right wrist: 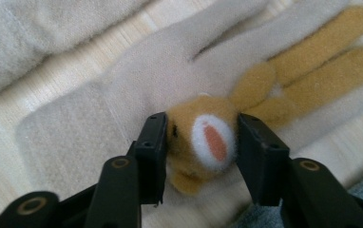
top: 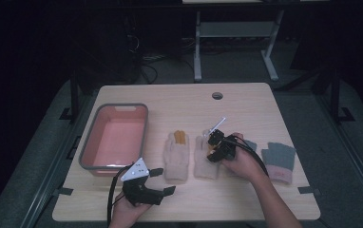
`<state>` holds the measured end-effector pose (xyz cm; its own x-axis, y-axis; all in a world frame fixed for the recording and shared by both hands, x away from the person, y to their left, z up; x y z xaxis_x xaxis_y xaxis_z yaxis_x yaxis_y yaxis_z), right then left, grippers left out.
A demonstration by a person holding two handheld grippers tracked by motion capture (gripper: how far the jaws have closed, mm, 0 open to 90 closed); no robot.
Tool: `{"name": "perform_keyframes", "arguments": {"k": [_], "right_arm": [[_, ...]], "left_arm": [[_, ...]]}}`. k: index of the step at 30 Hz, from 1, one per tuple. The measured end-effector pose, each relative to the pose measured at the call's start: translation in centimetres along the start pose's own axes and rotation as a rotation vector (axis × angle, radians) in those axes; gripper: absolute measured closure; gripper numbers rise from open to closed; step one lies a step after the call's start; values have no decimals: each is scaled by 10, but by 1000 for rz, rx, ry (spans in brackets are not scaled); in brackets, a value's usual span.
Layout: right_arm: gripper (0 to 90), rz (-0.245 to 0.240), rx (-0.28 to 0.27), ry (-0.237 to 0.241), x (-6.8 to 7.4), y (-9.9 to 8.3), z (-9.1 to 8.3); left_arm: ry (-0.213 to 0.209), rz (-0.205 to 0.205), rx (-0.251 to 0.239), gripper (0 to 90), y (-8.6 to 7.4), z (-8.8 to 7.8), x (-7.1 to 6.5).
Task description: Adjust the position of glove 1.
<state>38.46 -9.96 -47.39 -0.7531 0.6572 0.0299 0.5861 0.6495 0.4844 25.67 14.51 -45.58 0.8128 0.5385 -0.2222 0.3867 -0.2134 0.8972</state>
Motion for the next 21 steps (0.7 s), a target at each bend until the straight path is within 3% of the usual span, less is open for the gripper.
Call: {"name": "perform_keyframes", "arguments": {"k": [11, 21], "right_arm": [[620, 3, 3, 0, 0, 1, -4], [629, 18, -48, 15, -1, 6, -22]], "left_arm": [[5, -6, -5, 195, 0, -1, 2], [7, -6, -7, 196, 1, -2, 2]]}}
Point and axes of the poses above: each handheld gripper's, and its own axes: z roughly forward along the jaws, y roughly out of its top, x roughly to its left, the point moved 4 cm from there along z, roughly forward along the jaws, and after that the axes turned 6 degrees about -x, right-handed, at the moved point
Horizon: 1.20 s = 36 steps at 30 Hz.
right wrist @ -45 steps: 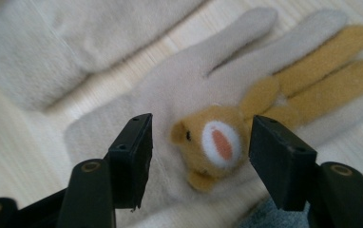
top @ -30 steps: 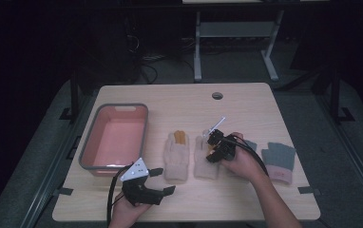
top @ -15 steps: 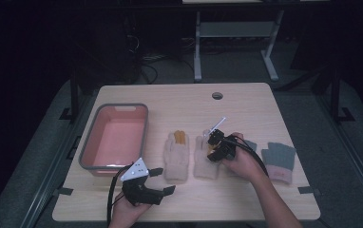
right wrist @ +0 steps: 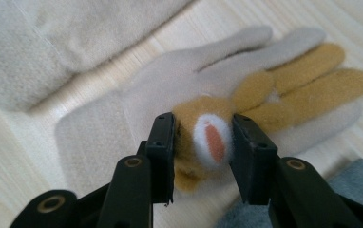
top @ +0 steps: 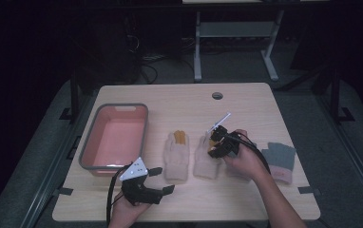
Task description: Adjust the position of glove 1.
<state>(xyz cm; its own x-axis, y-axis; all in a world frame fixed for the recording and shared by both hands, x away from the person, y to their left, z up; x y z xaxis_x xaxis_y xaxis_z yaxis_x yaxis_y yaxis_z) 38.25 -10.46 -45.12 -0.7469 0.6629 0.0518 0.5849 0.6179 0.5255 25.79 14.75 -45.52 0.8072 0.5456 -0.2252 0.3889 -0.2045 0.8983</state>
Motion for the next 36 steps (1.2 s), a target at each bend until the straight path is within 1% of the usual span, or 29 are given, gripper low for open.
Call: {"name": "perform_keyframes", "arguments": {"k": [7, 12, 14, 15, 17, 20, 21, 23, 24, 25, 26, 30, 35, 36], "right_arm": [[630, -19, -16, 2, 3, 7, -12], [631, -34, -22, -2, 6, 12, -19], [631, -43, -26, -7, 7, 15, -23], [631, -40, -32, -3, 7, 16, -25], [631, -52, -38, -7, 8, 19, -28], [631, -57, -42, -6, 10, 22, -31], [631, -68, -53, -2, 12, 26, -34], [631, -71, -64, 7, 17, 29, -37], [631, -84, -69, 6, 18, 31, -36], [631, -91, -71, 9, 20, 33, -37], [631, -96, -72, 10, 22, 35, -37], [631, -124, -77, 20, 30, 45, -35], [630, -143, -86, 43, 39, 56, -30], [630, -152, -86, 44, 41, 58, -28]], "left_arm": [[2, 3, -1, 195, 0, 0, 1], [6, -2, -8, 196, 1, -1, 1], [6, 0, -3, 196, 0, -2, 1], [8, -1, -5, 196, 1, -2, 2], [9, -10, -13, 196, 1, -2, 1], [15, -3, -6, 195, 1, -2, 2], [17, -4, -6, 196, 0, -2, 3], [19, -10, -11, 196, 1, -2, 3], [21, -14, -13, 196, 1, -2, 3], [22, -6, -6, 195, 1, -3, 3], [22, -11, -8, 196, 1, -3, 3], [26, -8, -6, 196, 1, -4, 4], [21, -24, -31, 196, 2, -5, 3], [23, -19, -38, 196, 2, -5, 3]]}}
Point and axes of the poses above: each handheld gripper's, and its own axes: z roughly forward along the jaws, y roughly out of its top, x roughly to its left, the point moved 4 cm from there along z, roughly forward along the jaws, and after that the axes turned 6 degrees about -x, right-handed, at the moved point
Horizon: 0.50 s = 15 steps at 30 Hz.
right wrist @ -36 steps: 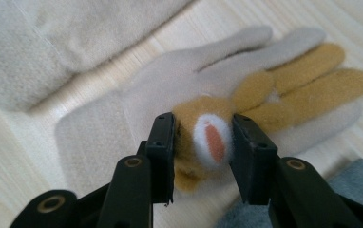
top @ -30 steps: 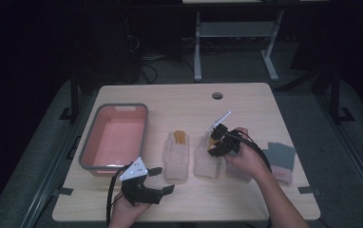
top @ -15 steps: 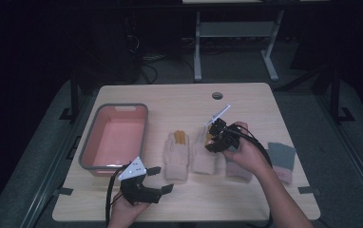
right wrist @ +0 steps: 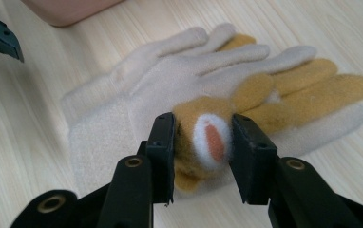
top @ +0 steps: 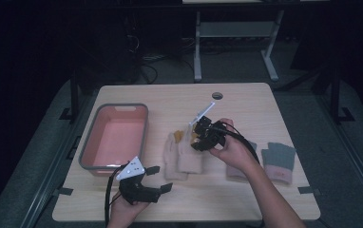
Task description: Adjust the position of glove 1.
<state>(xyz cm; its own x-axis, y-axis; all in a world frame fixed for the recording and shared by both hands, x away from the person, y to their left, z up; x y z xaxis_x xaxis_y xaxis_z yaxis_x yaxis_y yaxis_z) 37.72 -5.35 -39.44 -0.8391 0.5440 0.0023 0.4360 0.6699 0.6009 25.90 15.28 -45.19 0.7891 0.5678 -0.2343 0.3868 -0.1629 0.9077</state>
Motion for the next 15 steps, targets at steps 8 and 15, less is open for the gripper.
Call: {"name": "perform_keyframes", "arguments": {"k": [8, 15], "right_arm": [[630, -34, 0, 24, 11, 16, 14], [630, -55, 11, 45, 18, 22, 27]], "left_arm": [[9, 2, 13, 196, 0, -2, 2], [12, 3, 3, 196, 1, -3, 2]]}}
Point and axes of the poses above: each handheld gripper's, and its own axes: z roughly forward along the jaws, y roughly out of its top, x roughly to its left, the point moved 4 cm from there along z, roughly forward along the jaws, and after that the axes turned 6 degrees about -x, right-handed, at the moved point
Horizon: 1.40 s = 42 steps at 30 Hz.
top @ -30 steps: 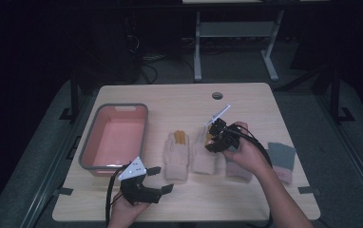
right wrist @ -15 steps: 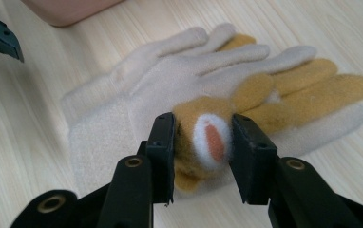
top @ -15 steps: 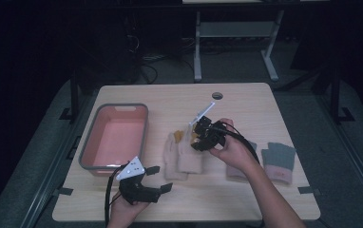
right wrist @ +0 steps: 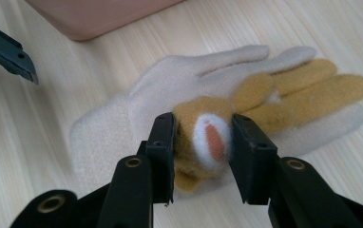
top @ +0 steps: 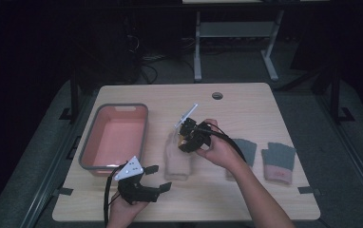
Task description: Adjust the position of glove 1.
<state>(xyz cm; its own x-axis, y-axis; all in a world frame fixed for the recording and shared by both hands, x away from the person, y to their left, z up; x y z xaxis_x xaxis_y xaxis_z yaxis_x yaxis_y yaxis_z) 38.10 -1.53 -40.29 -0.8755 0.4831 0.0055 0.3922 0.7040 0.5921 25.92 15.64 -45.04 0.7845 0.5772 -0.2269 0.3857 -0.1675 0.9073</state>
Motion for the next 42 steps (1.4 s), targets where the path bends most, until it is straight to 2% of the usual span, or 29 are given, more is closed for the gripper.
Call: {"name": "perform_keyframes", "arguments": {"k": [10, 14, 19, 28, 32, 35, 38, 42], "right_arm": [[627, -18, 4, 25, 3, 5, 12], [625, -17, 8, 34, 2, 5, 18], [620, -7, 37, 43, 0, 2, 26], [603, 15, 56, 52, -4, -6, 38], [577, 42, 46, 63, -4, -11, 41], [554, 53, 44, 66, -5, -15, 42], [527, 77, 13, 74, -6, -17, 39], [492, 137, -28, 103, -6, -21, 32]], "left_arm": [[2, 1, 10, 196, -1, 0, 1], [4, -13, -4, 196, 0, 0, 1], [8, -19, -7, 196, 0, 0, 2], [10, -21, 0, 196, -1, 1, 2], [12, -42, -3, 196, -1, 3, 3], [13, -42, 3, 196, -2, 3, 6], [15, -76, 7, 197, -2, 5, 8], [22, -123, 4, 200, -2, 7, 10]]}}
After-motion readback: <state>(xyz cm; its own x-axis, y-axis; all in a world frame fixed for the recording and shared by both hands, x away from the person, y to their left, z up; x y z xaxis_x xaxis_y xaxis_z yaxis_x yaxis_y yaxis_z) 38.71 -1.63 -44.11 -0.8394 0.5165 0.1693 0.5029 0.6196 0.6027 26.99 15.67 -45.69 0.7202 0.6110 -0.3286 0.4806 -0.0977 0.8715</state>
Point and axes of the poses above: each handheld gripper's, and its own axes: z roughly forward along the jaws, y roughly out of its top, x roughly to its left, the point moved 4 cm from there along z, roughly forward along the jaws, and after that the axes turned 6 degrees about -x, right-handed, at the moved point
